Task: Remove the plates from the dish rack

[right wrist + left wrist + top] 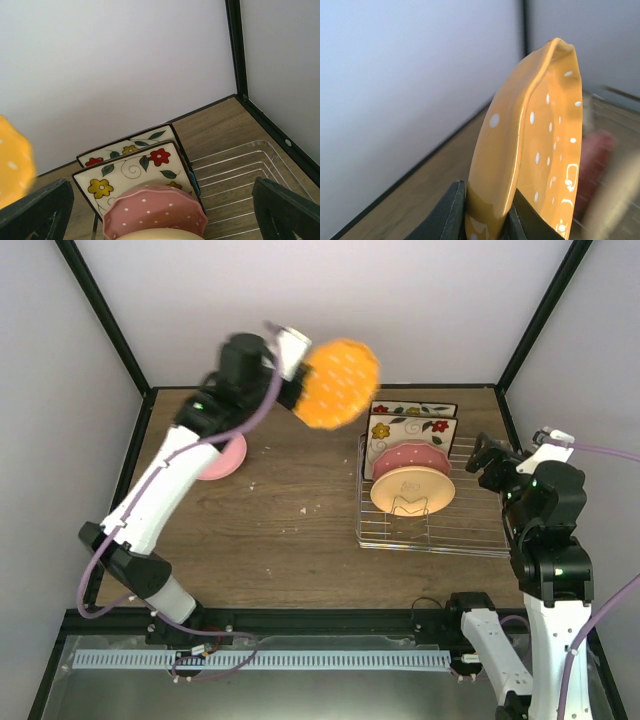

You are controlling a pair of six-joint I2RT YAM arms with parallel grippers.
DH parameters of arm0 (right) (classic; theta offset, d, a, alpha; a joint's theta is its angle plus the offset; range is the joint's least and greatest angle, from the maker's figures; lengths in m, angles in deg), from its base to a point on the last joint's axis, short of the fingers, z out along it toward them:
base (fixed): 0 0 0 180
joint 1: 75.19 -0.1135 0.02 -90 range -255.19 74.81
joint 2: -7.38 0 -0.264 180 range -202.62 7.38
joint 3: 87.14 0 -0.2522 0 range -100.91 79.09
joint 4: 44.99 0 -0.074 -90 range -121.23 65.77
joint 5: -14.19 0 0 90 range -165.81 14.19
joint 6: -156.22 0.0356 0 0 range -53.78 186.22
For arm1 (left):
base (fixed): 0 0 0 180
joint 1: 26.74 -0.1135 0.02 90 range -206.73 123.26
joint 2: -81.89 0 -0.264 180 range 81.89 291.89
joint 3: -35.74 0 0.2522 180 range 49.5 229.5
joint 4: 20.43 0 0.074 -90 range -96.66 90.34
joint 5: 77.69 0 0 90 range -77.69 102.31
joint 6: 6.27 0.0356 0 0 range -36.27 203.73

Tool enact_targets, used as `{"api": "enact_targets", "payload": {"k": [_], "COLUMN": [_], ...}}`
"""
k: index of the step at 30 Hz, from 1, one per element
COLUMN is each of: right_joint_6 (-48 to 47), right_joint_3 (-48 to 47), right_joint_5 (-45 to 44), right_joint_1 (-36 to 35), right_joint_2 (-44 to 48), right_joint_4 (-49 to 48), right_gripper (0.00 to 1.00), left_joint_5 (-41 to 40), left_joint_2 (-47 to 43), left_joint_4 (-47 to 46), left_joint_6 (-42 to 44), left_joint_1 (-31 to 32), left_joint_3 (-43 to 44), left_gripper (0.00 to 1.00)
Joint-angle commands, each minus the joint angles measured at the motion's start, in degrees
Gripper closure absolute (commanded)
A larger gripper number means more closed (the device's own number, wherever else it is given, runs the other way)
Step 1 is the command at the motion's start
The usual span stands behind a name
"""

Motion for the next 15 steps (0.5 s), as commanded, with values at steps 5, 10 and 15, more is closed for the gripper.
{"api": "enact_targets", "payload": {"k": [5,10,15], "right_joint_6": [0.8,0.6,0.5], "right_joint_3": [0.3,-0.7,-2.2], "right_joint_5": [1.6,2.1,1.5], "right_joint_1": [0.3,0.3,0.3], "right_joint_2": [-1.9,-2.7,-2.6], "right_joint_4": [-3.2,-3.1,-1.3], "right_gripper": [0.00,0.00,0.00], "left_joint_5": [14.6,26.0,32.0], "left_joint_2": [-3.7,-1.6,2.2], "left_joint_4": [-10.3,-20.9,-27.7], "left_joint_6": [-30.4,-44.7,-51.9], "left_joint_1": [-29.8,-35.5,-33.9], "left_joint_3": [-10.4,-27.4,-34.6], "left_gripper": [0.96,0.96,0.96]}}
